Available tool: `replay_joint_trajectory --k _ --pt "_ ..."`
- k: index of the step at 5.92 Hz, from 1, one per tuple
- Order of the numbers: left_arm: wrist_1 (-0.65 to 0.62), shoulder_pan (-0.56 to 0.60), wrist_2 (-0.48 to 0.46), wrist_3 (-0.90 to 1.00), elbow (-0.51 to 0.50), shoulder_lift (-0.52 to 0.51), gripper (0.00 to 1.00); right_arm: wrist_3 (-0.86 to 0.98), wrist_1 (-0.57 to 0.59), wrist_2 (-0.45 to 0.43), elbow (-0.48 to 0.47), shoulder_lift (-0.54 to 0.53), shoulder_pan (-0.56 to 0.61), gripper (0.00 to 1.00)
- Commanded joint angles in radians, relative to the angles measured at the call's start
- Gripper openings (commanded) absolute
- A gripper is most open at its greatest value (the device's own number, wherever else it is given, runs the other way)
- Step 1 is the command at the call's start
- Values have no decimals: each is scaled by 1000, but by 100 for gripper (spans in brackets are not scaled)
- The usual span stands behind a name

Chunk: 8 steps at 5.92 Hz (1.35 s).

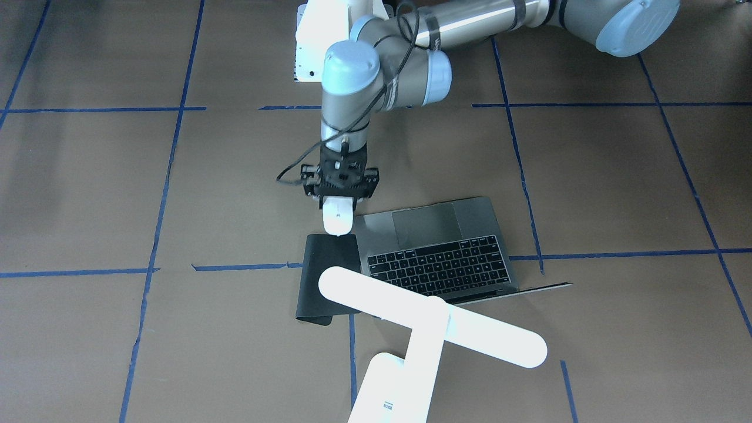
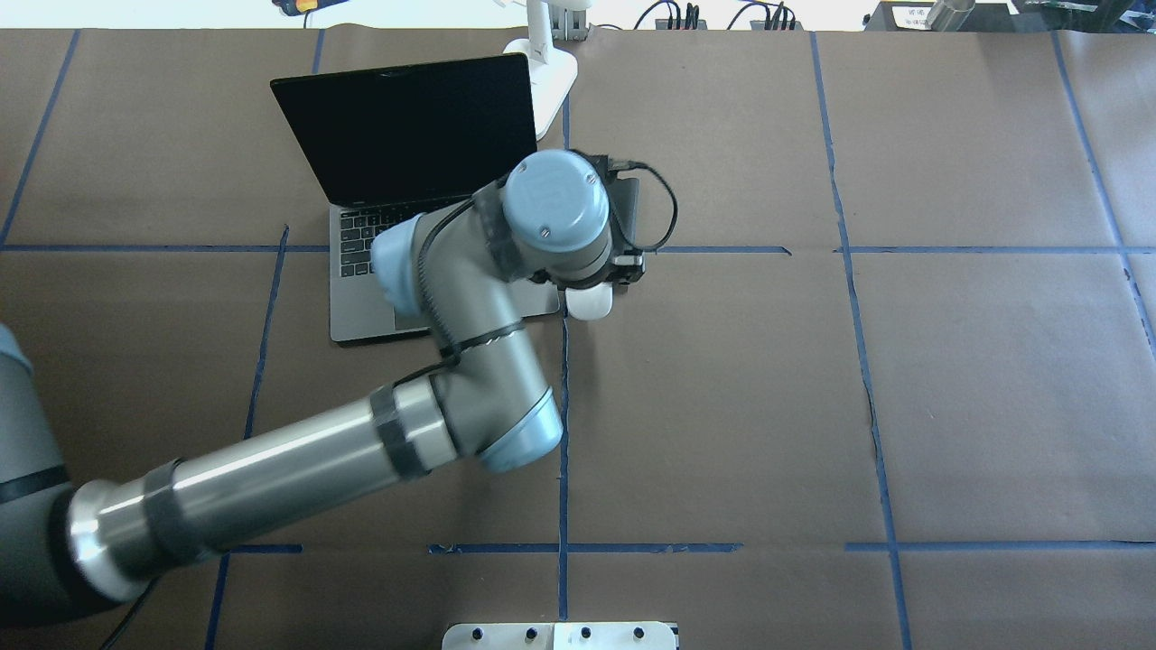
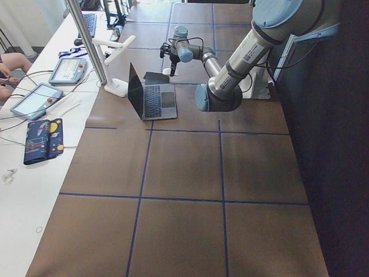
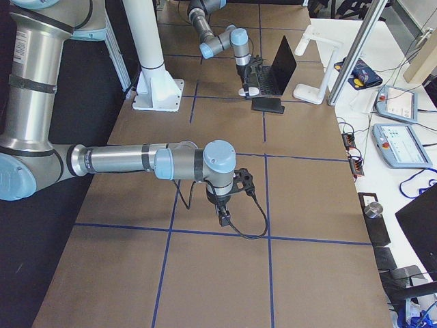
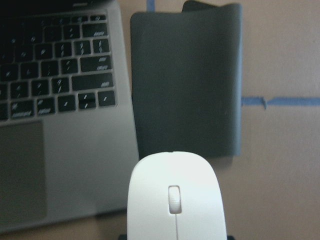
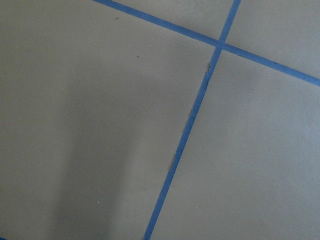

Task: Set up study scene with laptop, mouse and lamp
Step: 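Carry the white mouse with the left gripper onto the mouse pad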

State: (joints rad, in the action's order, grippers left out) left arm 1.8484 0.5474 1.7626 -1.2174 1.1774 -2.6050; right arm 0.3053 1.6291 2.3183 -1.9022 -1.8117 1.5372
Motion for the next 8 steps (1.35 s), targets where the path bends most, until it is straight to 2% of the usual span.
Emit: replay_joint_trajectory --k 1,2,3,6,7,8 --pt "133 71 64 68 -299 -142 4 0 -2 4 0 0 0 100" --pt "158 71 66 68 -333 -147 7 0 -2 7 0 0 1 100" --pt "158 71 66 70 -337 -150 98 0 0 7 0 0 0 100" --pt "158 75 104 65 -297 -155 100 0 -2 7 0 2 0 100" --pt "131 85 177 64 -248 -135 100 -2 0 6 0 2 0 100" --pt "103 92 211 65 -110 -31 100 -2 -2 6 2 2 0 100"
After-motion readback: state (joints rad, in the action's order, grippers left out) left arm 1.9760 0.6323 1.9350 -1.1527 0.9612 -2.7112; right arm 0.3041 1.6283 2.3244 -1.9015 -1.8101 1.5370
